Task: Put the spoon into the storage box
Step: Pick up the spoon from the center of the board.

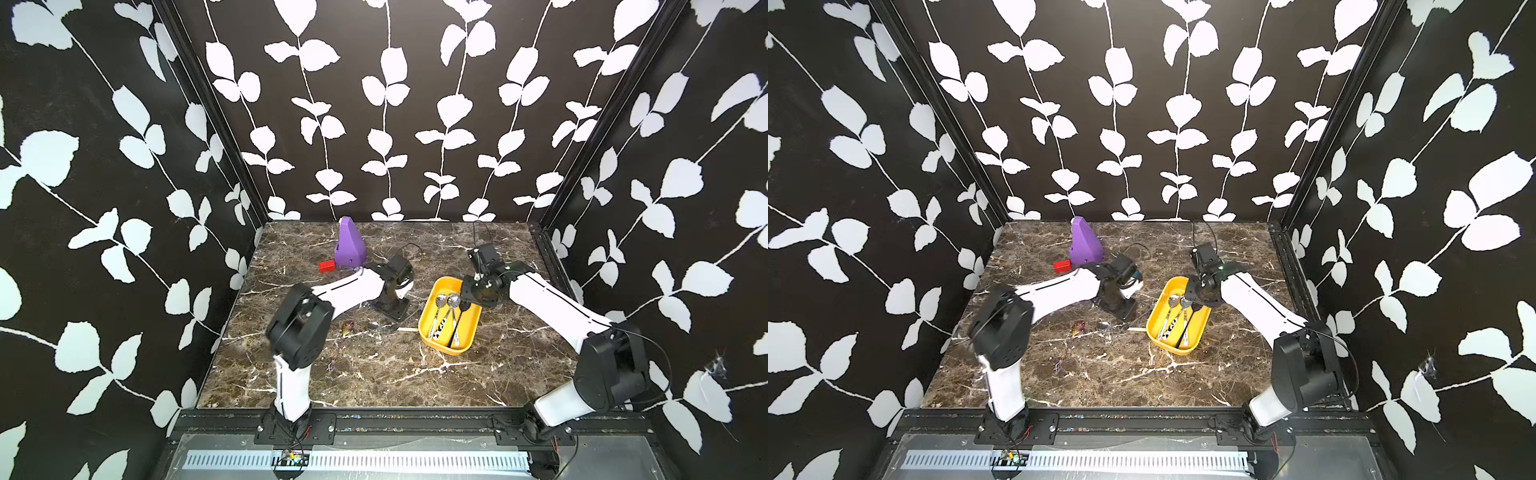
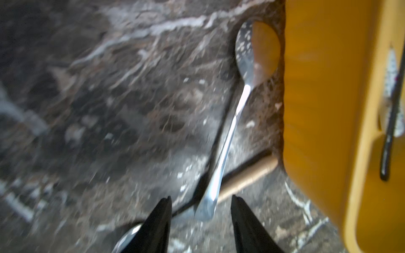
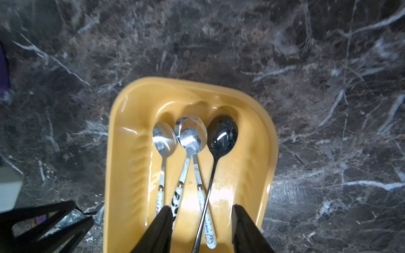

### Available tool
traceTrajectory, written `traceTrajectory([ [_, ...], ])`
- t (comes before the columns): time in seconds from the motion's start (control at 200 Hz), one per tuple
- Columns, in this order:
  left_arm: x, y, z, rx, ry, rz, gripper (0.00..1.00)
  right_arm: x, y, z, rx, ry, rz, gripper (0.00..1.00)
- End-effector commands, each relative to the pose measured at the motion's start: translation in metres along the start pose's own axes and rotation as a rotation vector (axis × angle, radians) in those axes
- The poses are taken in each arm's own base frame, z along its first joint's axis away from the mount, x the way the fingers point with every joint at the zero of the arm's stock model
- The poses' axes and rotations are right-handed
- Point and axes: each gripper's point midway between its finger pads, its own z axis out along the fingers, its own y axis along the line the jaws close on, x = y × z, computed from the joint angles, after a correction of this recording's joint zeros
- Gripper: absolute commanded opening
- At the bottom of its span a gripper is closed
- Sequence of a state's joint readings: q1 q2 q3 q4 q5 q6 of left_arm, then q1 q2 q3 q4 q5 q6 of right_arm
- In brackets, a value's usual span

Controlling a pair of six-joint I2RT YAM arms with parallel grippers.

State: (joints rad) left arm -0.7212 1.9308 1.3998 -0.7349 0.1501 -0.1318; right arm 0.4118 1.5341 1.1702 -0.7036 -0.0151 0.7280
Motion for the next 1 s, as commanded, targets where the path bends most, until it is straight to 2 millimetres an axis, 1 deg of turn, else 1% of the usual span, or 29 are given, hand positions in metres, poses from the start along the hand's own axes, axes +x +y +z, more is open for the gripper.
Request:
traceTrajectory([
  [0.0,-0.007,-0.017,0.005,0.012,0.019,0.076,0.49,0.004,-0.003,0.004,-0.006,0.006,0.001,0.46],
  [0.16,-0.013,-0.024,0.019,0.003,0.027,0.087,0.49,0.006,-0.004,0.006,-0.006,0.011,0.003,0.46],
  [0.3,-0.015,-0.015,0.033,-0.079,0.045,0.079,0.49,0.005,-0.003,0.006,-0.012,0.012,0.006,0.47],
  [0.39,-0.016,-0.009,0.042,-0.114,0.050,0.071,0.47,0.004,-0.002,0.006,-0.015,0.014,0.005,0.47],
  [0.47,-0.019,-0.009,0.049,-0.124,0.046,0.074,0.44,0.003,-0.002,0.006,-0.017,0.016,0.004,0.46],
  [0.565,-0.021,-0.007,0.056,-0.129,0.051,0.076,0.36,0.004,-0.001,0.006,-0.022,0.020,0.008,0.46],
  [0.635,-0.021,-0.005,0.059,-0.140,0.053,0.078,0.32,0.004,0.000,0.006,-0.026,0.022,0.007,0.47],
  [0.68,-0.020,-0.005,0.062,-0.140,0.053,0.083,0.25,0.004,-0.001,0.006,-0.023,0.025,0.006,0.47],
  [0.755,-0.021,-0.007,0.063,-0.126,0.046,0.090,0.20,0.003,-0.001,0.006,-0.023,0.025,0.006,0.47],
  [0.835,-0.023,-0.009,0.064,-0.116,0.037,0.096,0.07,0.002,-0.002,0.006,-0.024,0.028,0.006,0.46],
  [0.885,-0.024,-0.007,0.064,-0.123,0.033,0.096,0.02,0.002,-0.002,0.005,-0.025,0.028,0.009,0.46],
  [0.915,-0.024,-0.007,0.063,-0.127,0.030,0.096,0.00,0.001,-0.001,0.005,-0.029,0.027,0.010,0.47],
  [0.995,-0.027,-0.004,0.059,-0.141,0.017,0.097,0.00,0.000,-0.001,0.004,-0.032,0.025,0.010,0.46],
])
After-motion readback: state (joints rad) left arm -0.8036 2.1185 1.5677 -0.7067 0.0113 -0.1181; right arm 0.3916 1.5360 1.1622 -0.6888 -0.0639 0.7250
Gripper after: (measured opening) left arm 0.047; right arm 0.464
